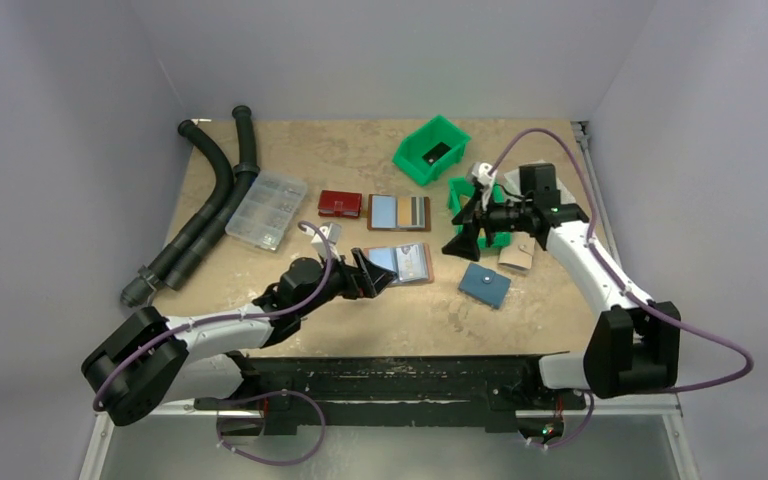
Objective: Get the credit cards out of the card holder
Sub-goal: Remove the credit card from the card holder.
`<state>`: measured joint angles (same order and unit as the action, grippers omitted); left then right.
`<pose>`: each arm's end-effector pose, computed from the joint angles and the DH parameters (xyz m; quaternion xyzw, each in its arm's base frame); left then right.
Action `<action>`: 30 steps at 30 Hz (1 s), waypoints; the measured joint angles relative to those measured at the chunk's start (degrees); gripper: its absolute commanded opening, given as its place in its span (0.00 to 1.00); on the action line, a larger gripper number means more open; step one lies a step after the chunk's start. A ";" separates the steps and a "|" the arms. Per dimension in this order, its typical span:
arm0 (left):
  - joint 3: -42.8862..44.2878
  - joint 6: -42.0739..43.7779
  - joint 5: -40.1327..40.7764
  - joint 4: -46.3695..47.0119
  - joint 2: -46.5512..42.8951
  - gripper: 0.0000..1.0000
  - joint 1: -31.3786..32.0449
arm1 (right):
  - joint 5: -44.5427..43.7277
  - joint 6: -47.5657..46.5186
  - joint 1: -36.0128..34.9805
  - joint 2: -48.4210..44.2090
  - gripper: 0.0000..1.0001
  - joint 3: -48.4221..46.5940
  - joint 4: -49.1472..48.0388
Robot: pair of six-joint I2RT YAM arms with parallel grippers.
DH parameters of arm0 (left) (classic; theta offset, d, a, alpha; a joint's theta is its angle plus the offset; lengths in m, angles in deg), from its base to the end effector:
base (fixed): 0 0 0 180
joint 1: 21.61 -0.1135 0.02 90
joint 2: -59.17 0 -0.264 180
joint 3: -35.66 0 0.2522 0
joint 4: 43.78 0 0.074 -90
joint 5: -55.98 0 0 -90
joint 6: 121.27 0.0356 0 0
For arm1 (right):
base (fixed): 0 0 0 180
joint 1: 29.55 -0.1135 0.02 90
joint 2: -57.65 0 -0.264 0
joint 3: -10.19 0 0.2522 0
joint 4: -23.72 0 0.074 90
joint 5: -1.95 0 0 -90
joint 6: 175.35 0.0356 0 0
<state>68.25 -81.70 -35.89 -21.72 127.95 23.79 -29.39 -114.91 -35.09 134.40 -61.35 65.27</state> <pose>0.1637 -0.1676 0.1839 -0.0246 0.7883 -0.4648 0.4024 0.2698 0.0567 0.2802 -0.4165 0.7183 0.3786 0.4089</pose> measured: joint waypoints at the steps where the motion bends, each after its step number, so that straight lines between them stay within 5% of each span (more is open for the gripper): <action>1: 0.00 -0.20 0.13 0.22 0.00 0.96 0.00 | -0.81 0.52 -1.57 0.04 0.91 0.00 -0.22; 10: -0.09 -3.65 0.15 4.04 5.01 0.86 0.00 | -9.42 16.52 -15.80 3.74 0.56 0.57 -11.80; 19: 1.90 -5.55 -1.11 6.10 13.92 0.80 0.00 | -16.76 34.97 -15.54 7.54 0.46 4.04 -22.08; 30: 9.88 -2.03 -2.43 2.82 20.92 0.75 0.00 | -20.70 40.09 -15.54 9.16 0.47 4.87 -26.32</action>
<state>78.13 -83.73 -38.31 -18.90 148.86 23.79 -50.09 -74.83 -50.63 143.56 -56.47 38.96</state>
